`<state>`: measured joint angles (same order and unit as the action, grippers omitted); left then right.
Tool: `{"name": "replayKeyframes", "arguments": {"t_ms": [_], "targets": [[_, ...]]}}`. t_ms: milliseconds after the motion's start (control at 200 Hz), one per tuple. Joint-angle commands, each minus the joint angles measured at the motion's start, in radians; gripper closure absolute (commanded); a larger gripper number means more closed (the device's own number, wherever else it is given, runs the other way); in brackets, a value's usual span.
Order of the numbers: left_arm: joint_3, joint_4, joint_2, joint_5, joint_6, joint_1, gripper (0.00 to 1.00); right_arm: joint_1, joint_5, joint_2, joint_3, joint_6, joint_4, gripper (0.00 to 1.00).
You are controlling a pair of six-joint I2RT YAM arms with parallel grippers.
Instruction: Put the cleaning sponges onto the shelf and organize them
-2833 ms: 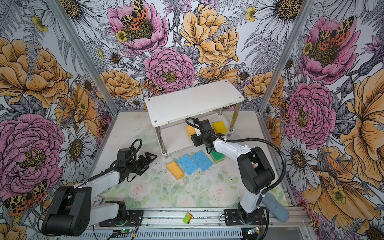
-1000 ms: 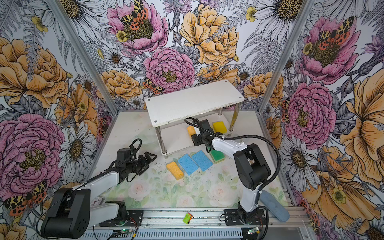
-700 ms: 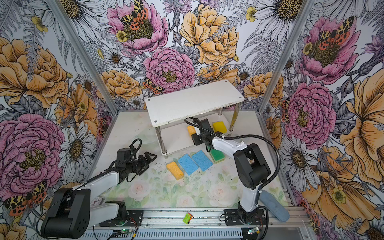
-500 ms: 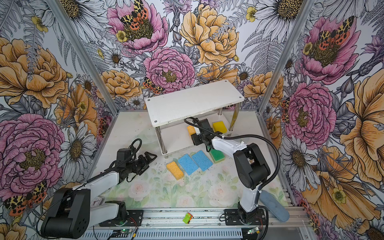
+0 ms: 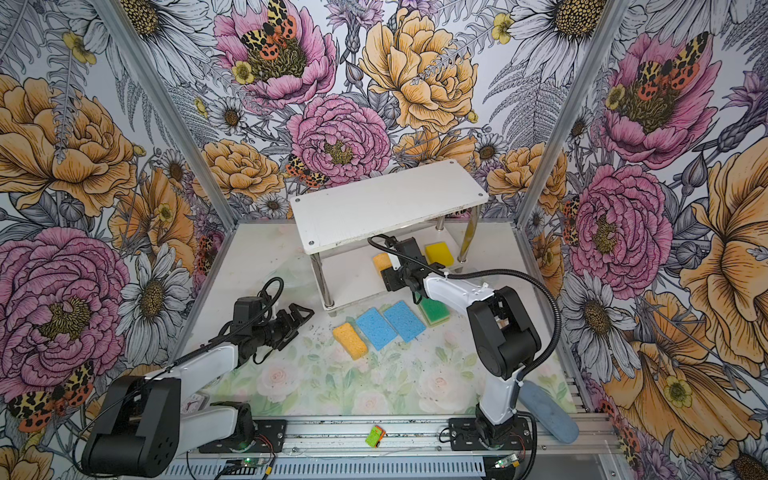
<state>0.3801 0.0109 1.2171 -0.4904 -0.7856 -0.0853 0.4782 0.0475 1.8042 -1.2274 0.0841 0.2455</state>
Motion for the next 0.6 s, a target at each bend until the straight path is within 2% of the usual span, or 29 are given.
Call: {"name": "replayKeyframes", "arguments": {"t_ms": [0, 405, 595], "targets": [[0.019, 0.001, -0.017, -0.017, 0.02, -0.005, 0.01, -0.006, -0.015, -0.055, -0.016, -0.012, 0.001, 0.27], [0.025, 0.005, -0.009, -0.013, 0.032, -0.001, 0.01, 0.012, 0.027, -0.172, 0.002, -0.011, 0.081, 0.21], [0.019, -0.011, 0.004, -0.02, 0.034, 0.003, 0.01, 0.059, 0.067, -0.252, 0.055, -0.019, 0.124, 0.2]]}}
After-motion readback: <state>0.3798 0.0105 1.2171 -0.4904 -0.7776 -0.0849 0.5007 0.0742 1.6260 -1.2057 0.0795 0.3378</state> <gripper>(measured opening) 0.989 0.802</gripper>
